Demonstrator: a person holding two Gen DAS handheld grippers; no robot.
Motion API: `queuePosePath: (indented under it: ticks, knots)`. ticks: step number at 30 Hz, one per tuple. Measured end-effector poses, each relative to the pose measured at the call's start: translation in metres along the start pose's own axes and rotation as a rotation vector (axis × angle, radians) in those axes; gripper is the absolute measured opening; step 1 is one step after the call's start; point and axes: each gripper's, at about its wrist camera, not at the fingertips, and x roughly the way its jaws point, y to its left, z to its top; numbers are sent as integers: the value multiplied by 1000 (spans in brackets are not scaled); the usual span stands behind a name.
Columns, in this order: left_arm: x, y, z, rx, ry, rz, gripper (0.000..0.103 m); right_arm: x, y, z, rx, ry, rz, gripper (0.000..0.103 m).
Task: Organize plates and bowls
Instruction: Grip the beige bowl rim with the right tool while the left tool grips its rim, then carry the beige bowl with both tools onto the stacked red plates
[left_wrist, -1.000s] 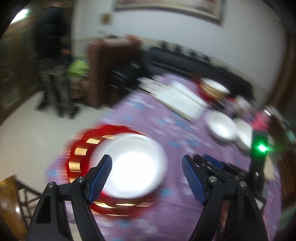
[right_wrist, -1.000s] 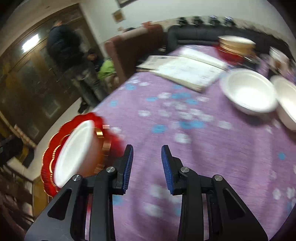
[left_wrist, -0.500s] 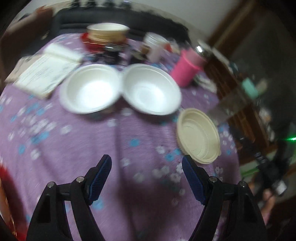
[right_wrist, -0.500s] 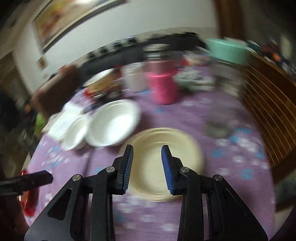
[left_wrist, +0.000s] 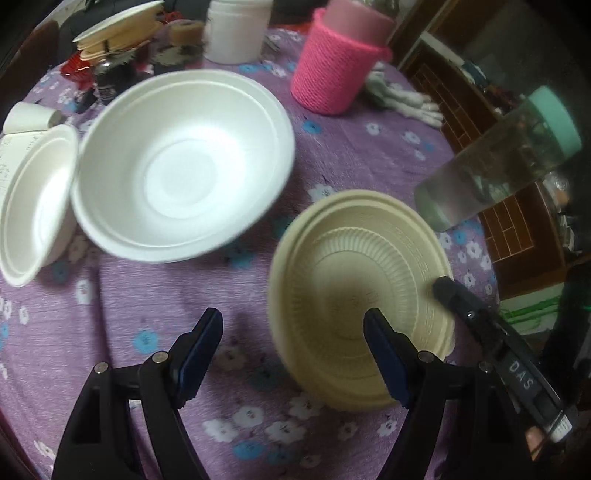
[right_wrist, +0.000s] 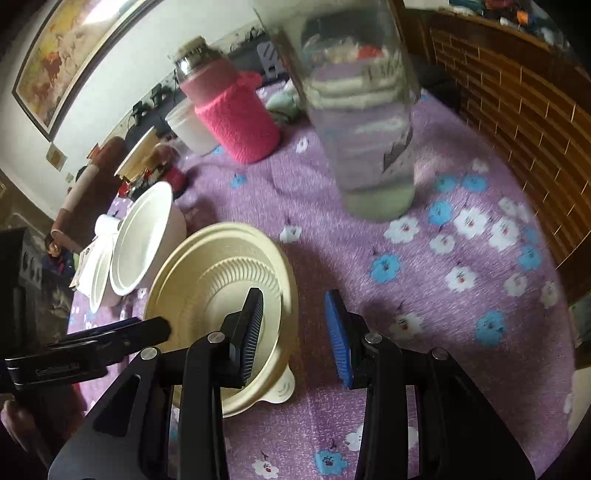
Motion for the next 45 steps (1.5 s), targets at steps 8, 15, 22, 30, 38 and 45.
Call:
queuePosePath:
  ticks: [8,15,22,30,38,45]
  knots:
    - [18,-3,1,-20,-1,21,58,22,-5,-6,88,48,69,34]
    - [24,1,-4,-35,16,-16,15,27,-8,-9,121,30,65,9]
    - [4,6,-20,-27,-20,-29,15,12,2,-13,99,-2,76,8]
    - [-74,60,-74,-70,-136,52,15,-15,72,-44,-31,6,153,8]
    - [-193,197,-168,-253,-288,252,16,1,251,-92,-282,129,366,9]
    - [-250,301,-241,-409,-314,417,18,25,410,-168,-514,179,454,9]
